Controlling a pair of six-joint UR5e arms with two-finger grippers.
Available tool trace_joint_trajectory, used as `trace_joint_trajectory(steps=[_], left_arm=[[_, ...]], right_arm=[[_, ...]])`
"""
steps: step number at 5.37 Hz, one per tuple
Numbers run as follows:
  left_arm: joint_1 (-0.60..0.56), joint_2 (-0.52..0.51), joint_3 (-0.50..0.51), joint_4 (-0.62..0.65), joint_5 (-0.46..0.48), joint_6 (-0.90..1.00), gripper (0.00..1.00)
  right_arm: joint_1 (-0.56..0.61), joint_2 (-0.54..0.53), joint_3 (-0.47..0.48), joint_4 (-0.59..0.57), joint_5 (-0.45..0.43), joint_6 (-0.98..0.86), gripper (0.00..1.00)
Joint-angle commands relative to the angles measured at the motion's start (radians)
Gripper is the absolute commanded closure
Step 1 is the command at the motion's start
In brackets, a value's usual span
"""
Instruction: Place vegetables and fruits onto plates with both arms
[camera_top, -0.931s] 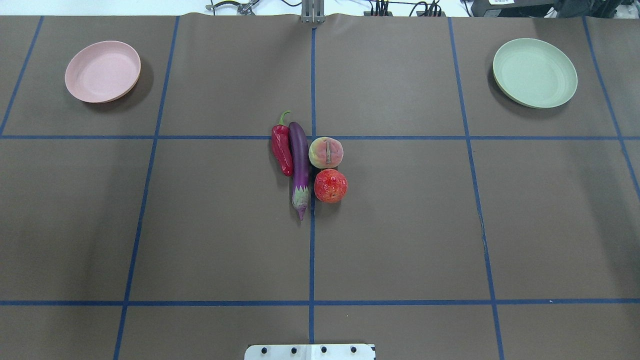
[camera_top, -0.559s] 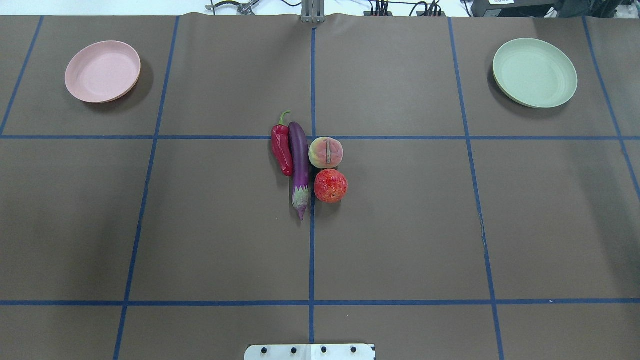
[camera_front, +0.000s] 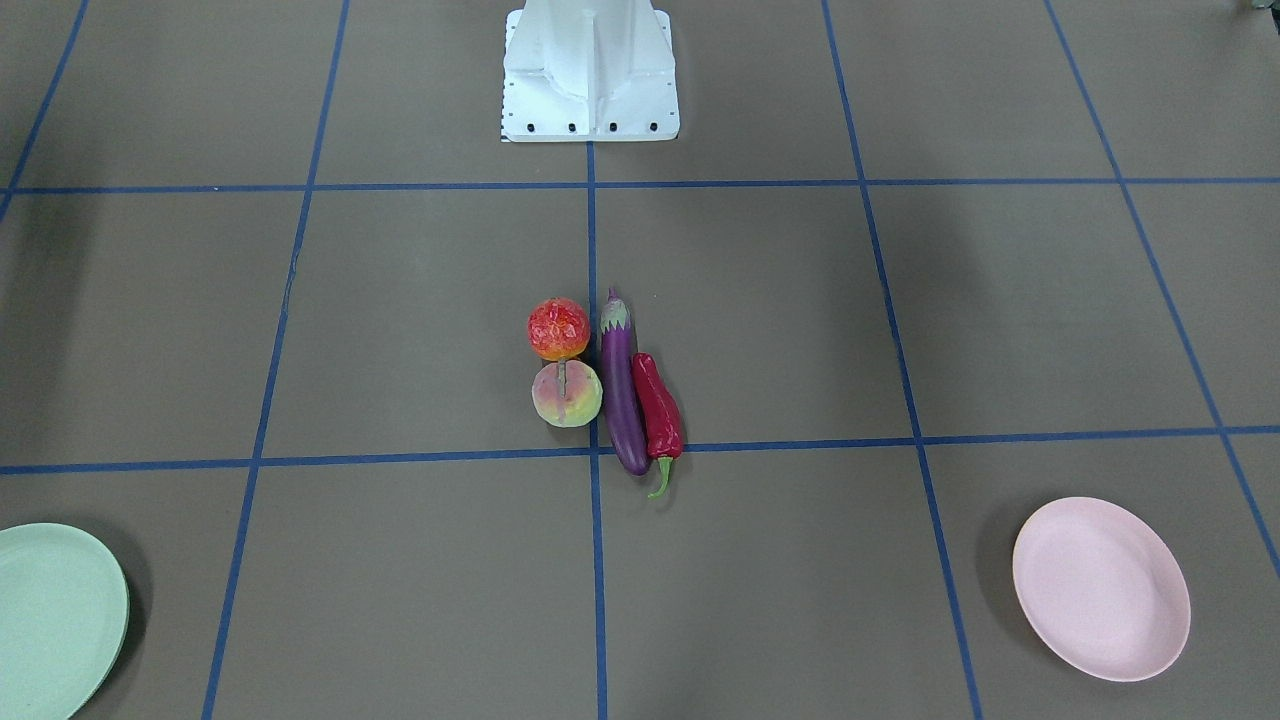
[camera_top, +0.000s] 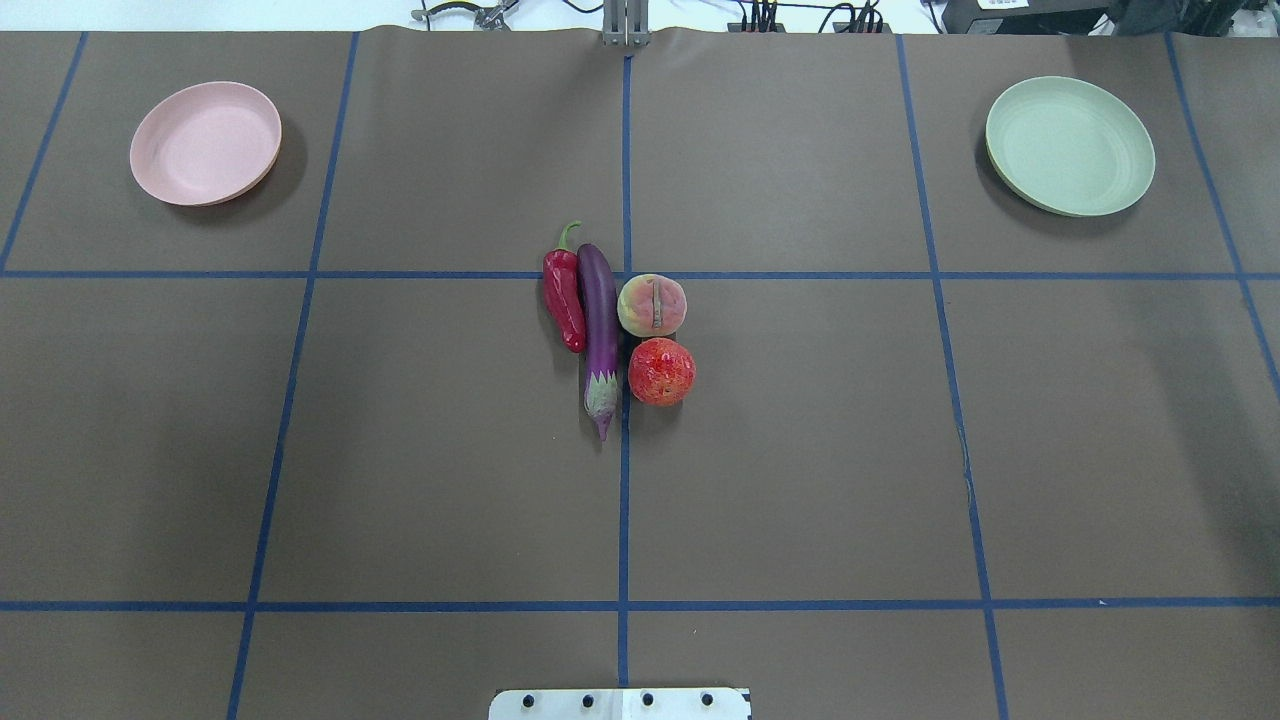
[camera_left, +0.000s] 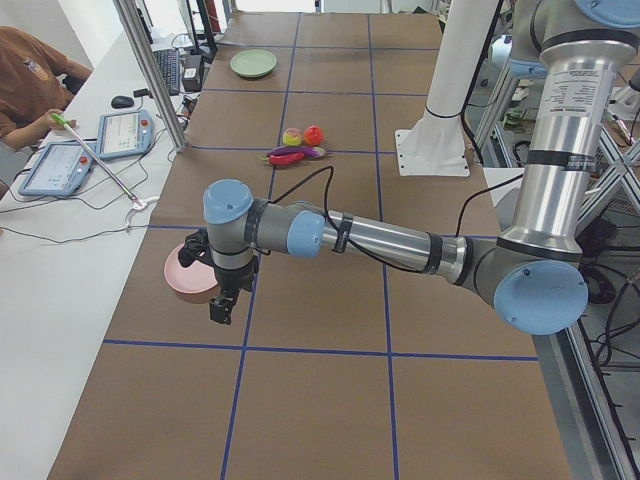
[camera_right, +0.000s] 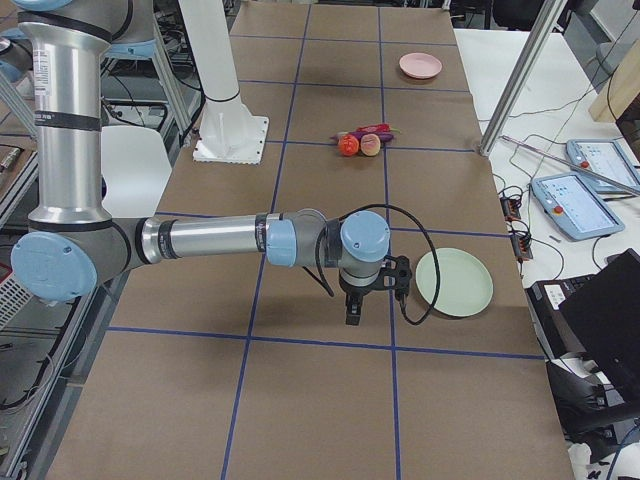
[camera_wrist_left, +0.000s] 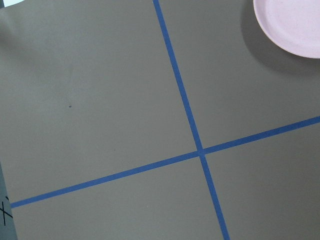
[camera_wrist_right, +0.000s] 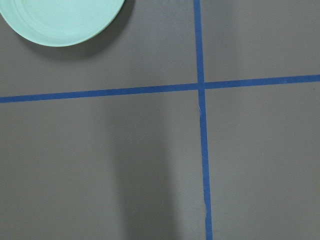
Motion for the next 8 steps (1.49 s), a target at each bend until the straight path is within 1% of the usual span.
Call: trace_joint_trajectory(steps=[1,2,3,5,6,7,8], left_arm=[[0.118,-0.009,-0.089,-0.025,-0.096,-0.108,0.0],[0.189,-0.022,-0.12,-0.031,-0.113,-0.237,0.0],[0.288,-0.065,-0.112,-0.031,-0.116,-0.454,0.0],[0.491,-0.206,-0.099,-0.079,-0.107,-0.819,0.0],[0.561,-0.316,-0.067,-0.084,-0.088,-0.985,0.0],[0.65,-0.408,-0.005,-0.09,-0.001,-1.107,0.0],[0.722,-0.491,0.088,-0.146,0.056,-1.202,0.0]], right_arm=[[-0.003,0.04,0.017,0.0,-0.005,0.002,0.0],[-0.014,0.045,0.013,0.0,0.002,0.007,0.0],[-0.014,0.037,-0.002,0.0,0.064,0.002,0.0],[-0.021,0.037,-0.006,0.0,0.081,0.004,0.0],[-0.026,0.04,-0.006,0.0,0.08,0.005,0.0],[-0.047,0.046,-0.004,0.0,0.08,0.005,0.0],[-0.075,0.059,-0.004,0.0,0.078,0.008,0.0]])
